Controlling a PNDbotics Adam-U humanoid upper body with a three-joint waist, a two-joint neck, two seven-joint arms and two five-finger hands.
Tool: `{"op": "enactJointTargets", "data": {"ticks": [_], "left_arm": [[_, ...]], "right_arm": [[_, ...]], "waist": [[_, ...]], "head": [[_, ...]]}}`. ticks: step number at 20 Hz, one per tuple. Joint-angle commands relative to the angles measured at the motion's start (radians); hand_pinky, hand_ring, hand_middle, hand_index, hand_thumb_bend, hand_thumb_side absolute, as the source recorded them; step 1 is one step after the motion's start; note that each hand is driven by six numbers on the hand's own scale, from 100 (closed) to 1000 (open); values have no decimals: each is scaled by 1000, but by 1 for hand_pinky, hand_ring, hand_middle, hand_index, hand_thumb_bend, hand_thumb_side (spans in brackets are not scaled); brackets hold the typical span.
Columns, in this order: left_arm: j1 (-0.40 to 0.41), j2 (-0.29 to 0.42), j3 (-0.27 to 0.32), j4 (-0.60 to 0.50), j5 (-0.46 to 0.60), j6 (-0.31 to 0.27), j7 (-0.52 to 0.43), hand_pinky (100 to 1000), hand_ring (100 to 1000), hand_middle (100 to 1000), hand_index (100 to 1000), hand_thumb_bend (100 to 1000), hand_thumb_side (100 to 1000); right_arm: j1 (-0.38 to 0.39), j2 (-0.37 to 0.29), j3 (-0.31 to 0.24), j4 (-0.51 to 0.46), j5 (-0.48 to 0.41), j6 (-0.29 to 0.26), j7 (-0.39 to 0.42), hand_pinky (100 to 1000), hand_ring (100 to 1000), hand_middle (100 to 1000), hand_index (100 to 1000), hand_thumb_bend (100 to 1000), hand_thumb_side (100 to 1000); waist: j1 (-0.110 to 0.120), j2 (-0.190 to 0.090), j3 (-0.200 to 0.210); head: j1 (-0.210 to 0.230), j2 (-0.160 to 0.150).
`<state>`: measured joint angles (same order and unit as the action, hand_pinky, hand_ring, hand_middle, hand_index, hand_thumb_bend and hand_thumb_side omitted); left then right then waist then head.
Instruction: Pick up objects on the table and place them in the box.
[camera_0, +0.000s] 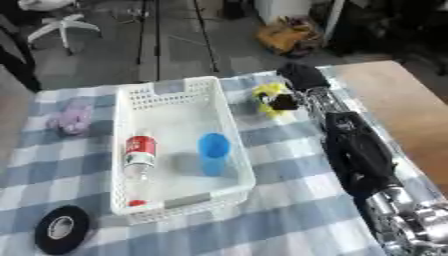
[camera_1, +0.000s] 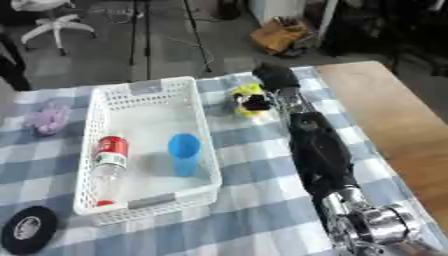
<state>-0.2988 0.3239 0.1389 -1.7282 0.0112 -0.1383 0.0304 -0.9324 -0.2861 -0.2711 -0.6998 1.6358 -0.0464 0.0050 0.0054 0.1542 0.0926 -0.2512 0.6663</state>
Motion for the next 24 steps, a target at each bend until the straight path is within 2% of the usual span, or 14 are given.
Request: {"op": "enactJointTargets", "data": {"ticks": [1, 7, 24], "left_arm": [[-10, 14, 3, -17, 1, -2, -2, 385, 946, 888, 853, 543, 927], [-10, 13, 3, -18, 1, -2, -2, 385, 946, 888, 853, 542, 928], [-9, 12, 3, -15, 3, -1, -3, 383, 947, 888, 853, 541, 932]], "right_arm": [[-27, -10, -4, -19, 9, 13, 12, 545, 642, 869, 900, 484, 870], [-21, -6, 2, -13, 5, -5, 36, 541, 643, 880, 902, 490, 902], [-9, 2, 6, 19, -88, -61, 126, 527, 636, 880, 894, 519, 961]], "waist": [[18, -17, 0], [20, -16, 1], [24, -18, 0]], "head": [[-3, -11], [-4, -10], [-8, -9]]}}
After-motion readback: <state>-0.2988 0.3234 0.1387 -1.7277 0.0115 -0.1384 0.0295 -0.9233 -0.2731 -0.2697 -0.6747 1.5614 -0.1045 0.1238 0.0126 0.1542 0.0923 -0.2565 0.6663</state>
